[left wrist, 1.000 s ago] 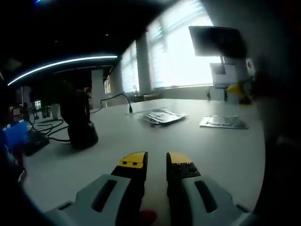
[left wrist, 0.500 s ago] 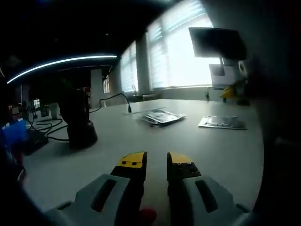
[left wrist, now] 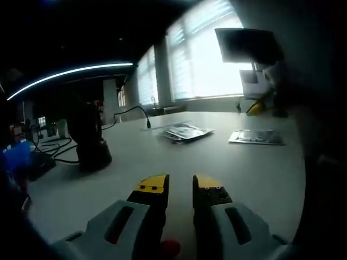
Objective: Clip sheet goods on table flip sheet goods clip sheet goods scan sheet goods put sheet goods back to table
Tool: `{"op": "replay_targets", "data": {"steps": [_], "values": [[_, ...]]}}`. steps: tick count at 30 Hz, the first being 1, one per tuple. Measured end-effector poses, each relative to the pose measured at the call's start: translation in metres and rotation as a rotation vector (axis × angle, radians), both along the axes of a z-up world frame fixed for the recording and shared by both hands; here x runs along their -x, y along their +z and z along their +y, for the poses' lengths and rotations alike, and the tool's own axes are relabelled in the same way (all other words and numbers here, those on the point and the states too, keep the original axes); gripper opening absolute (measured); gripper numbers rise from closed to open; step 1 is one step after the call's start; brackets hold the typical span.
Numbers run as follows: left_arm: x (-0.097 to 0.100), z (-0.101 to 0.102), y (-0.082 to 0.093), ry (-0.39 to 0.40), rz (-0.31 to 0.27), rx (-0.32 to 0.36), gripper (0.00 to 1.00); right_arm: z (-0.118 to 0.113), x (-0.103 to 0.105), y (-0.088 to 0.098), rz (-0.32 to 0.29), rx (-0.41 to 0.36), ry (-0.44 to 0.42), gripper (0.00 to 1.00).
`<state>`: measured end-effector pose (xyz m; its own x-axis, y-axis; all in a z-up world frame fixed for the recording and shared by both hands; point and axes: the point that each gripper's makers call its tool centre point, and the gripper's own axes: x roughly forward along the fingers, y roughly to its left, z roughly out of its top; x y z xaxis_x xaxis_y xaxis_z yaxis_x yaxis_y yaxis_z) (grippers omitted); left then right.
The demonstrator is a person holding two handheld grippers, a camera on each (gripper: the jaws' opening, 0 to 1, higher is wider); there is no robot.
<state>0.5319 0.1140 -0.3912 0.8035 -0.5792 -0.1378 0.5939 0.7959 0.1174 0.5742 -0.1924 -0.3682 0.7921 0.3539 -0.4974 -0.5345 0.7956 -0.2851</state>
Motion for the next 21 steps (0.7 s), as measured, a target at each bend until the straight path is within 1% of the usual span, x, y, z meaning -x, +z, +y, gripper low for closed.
{"op": "replay_targets", "data": {"steps": [5,10,16,19,21], "values": [[0.000,0.000,0.000,-0.001,0.003,0.001,0.10,0.002,-0.005,-0.010,0.037,0.045,0.020,0.07],[0.000,0.000,-0.001,-0.003,0.004,0.001,0.10,0.002,-0.008,-0.024,0.101,0.109,0.057,0.10],[-0.001,0.000,-0.001,-0.003,0.007,0.002,0.10,0.007,-0.016,-0.029,0.134,0.169,0.090,0.11],[-0.001,0.000,-0.001,-0.004,0.010,0.007,0.10,0.011,-0.019,-0.033,0.167,0.200,0.111,0.12],[0.000,-0.001,-0.001,-0.008,0.011,0.010,0.10,0.011,-0.020,-0.036,0.184,0.216,0.110,0.13]]}}
